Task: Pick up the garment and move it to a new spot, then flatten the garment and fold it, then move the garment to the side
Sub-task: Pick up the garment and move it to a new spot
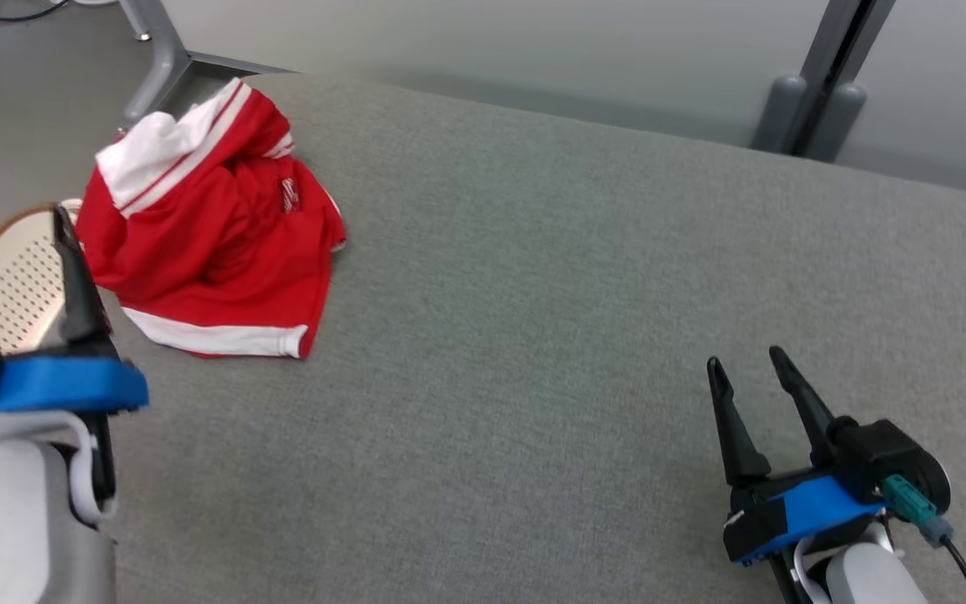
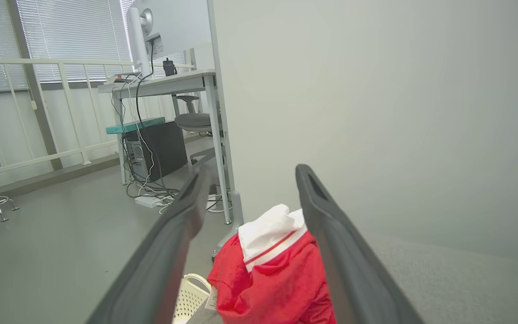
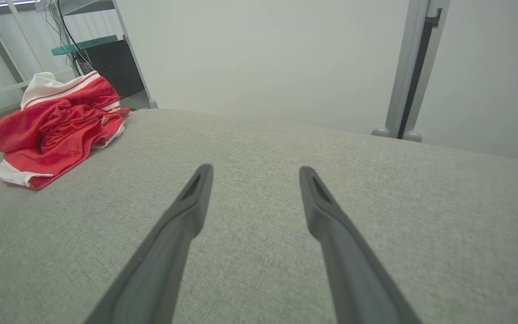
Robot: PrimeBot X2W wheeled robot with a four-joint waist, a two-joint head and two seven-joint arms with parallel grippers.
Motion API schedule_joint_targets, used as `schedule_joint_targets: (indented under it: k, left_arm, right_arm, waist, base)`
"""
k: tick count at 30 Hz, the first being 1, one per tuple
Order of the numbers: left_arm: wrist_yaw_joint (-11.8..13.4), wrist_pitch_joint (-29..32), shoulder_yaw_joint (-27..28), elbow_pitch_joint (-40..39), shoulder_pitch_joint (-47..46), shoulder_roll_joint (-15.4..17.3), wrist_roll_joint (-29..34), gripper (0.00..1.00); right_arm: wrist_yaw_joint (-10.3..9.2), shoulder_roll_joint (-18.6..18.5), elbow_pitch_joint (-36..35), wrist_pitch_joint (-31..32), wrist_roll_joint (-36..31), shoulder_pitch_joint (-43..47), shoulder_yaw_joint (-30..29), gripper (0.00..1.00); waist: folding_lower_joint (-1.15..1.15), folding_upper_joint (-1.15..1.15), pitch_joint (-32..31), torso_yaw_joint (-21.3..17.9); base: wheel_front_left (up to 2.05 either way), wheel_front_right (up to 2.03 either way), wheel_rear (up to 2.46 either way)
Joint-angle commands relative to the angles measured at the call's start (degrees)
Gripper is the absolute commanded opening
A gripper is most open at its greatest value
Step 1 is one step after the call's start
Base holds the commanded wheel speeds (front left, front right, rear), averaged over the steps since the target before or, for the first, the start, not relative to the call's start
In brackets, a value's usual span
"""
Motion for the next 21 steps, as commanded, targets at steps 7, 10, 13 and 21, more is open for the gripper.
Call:
schedule_joint_targets:
  k: [7, 10, 13, 21]
  left_arm:
    - [-2.0, -0.2, 2.9, 3.2, -12.0, 4.6, -1.2, 1.00]
    - [-2.6, -0.2, 4.2, 5.3, -16.3, 6.7, -1.7, 1.00]
    - [-3.1, -0.2, 5.6, 8.1, -19.9, 8.8, -1.9, 1.00]
    - [-4.4, -0.2, 5.7, 19.6, -26.6, 13.6, -0.4, 1.00]
  right_arm:
    - [0.03, -0.3, -3.5, -0.2, -4.9, -2.8, -1.9, 1.00]
    - [0.02, -0.3, -5.8, -0.2, -6.8, -3.9, -3.5, 1.00]
    - [0.03, -0.3, -8.3, -0.2, -8.7, -4.3, -4.7, 1.00]
    - [0.02, -0.3, -14.2, 0.6, -11.2, -4.3, -6.0, 1.00]
  waist:
    - [-0.01, 0.00, 6.6, -4.1]
    - [-0.01, 0.00, 9.9, -6.3]
    - [-0.01, 0.00, 12.8, -8.4]
    - [-0.01, 0.00, 18.1, -11.5]
  base:
    - [0.00, 0.00, 0.00]
    - [0.00, 0.00, 0.00]
    - [0.00, 0.00, 0.00]
    - [0.00, 0.00, 0.00]
